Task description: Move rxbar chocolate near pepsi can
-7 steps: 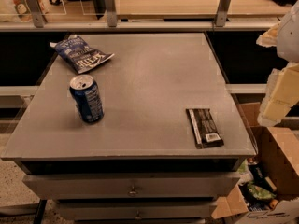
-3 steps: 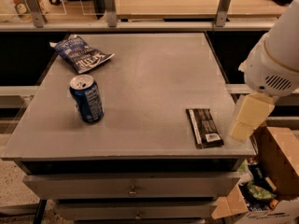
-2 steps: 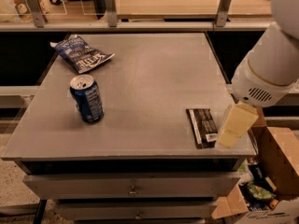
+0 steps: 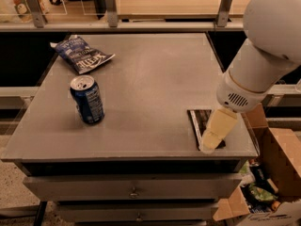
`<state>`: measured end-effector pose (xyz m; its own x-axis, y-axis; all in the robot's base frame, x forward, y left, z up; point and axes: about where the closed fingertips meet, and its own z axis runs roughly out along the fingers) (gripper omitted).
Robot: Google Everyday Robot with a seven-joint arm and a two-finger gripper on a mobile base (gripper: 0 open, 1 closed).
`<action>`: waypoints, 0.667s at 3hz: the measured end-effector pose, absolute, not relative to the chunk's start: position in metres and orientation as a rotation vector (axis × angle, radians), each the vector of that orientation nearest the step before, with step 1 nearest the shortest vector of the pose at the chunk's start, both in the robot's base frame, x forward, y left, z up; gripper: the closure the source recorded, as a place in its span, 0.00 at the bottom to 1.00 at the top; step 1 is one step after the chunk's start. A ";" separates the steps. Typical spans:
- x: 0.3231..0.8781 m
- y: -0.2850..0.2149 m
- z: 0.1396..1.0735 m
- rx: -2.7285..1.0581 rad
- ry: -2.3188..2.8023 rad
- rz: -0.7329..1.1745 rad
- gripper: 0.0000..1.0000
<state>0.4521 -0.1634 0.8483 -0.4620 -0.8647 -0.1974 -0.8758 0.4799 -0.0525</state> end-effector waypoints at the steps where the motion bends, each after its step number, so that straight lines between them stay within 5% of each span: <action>1: 0.457 -0.158 0.832 -1.462 2.579 0.116 0.00; 2: 0.458 -0.157 0.821 -1.427 2.596 0.139 0.00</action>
Offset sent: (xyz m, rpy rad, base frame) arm 0.0089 0.0063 -0.0418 0.0474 0.0504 -0.0983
